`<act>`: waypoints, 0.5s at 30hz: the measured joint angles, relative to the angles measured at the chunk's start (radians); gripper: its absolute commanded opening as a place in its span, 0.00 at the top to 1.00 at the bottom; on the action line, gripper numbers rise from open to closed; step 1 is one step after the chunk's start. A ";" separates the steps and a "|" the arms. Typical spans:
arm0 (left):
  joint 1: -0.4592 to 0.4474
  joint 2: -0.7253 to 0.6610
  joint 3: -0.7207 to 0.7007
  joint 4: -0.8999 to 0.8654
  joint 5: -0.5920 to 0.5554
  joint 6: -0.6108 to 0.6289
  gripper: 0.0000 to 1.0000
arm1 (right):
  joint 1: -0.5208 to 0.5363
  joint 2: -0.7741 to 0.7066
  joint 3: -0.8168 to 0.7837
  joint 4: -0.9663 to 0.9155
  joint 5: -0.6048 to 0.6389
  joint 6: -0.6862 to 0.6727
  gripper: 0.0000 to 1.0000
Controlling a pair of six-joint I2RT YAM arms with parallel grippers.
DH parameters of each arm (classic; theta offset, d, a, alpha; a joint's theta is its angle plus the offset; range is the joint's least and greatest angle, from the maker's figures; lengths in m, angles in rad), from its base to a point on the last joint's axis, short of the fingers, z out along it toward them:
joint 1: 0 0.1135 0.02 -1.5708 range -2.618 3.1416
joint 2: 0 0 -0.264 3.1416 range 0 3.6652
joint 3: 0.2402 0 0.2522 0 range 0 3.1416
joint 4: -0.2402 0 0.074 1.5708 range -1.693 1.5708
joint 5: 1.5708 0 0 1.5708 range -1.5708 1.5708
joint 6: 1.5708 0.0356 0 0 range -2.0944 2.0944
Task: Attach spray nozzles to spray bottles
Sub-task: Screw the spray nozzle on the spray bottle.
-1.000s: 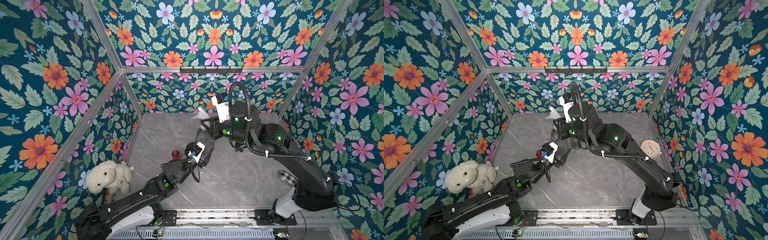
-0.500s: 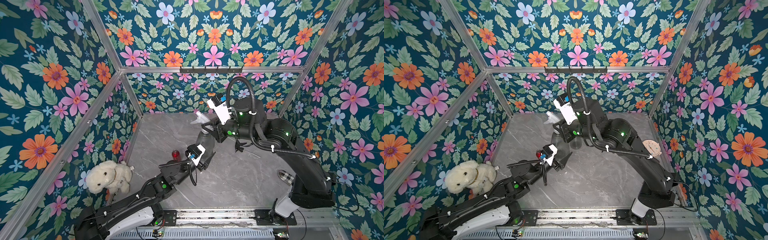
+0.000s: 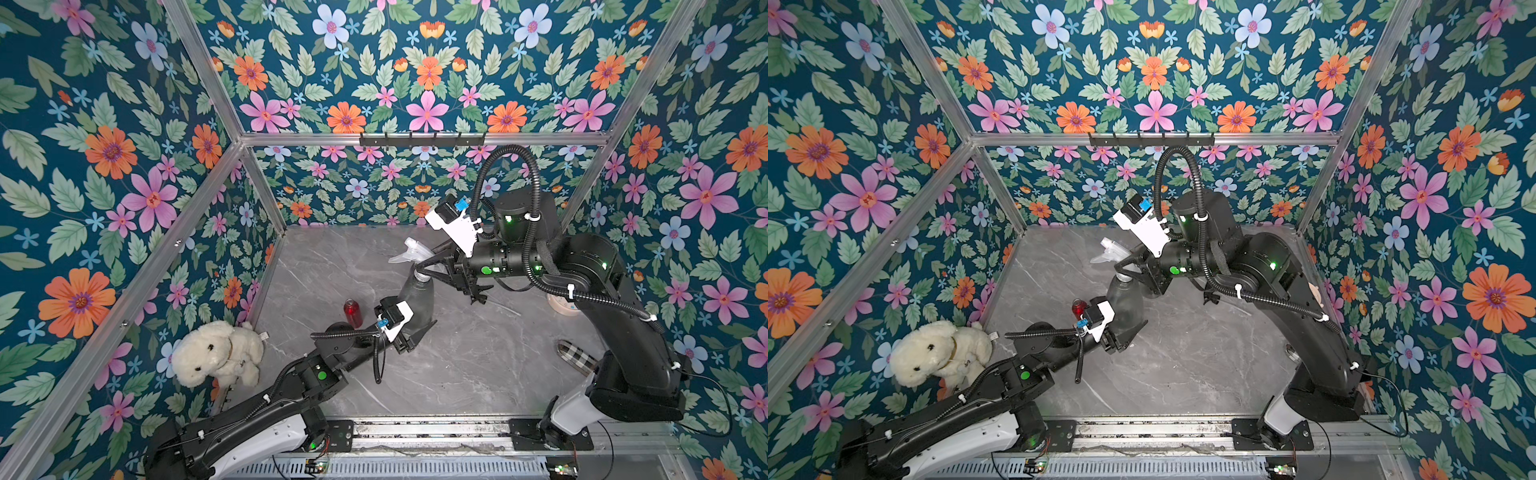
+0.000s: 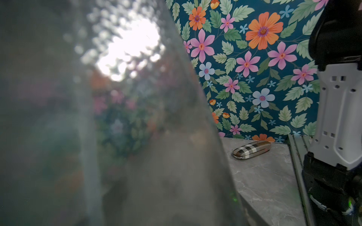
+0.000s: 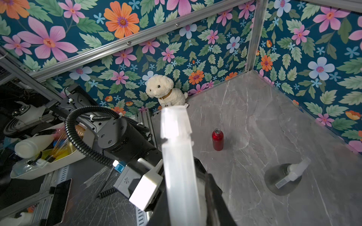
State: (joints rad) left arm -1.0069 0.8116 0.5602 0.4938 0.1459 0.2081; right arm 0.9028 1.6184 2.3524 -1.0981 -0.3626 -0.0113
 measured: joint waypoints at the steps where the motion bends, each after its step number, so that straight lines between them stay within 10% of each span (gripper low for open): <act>1: 0.000 0.002 0.003 0.000 0.002 -0.003 1.00 | 0.000 0.020 0.031 -0.018 -0.003 -0.002 1.00; 15: 0.002 0.023 0.040 -0.084 -0.010 -0.017 1.00 | -0.001 0.055 0.106 -0.106 0.058 0.033 1.00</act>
State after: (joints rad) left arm -1.0050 0.8349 0.6003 0.4103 0.1364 0.1909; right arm 0.9020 1.6733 2.4584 -1.2037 -0.3042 0.0219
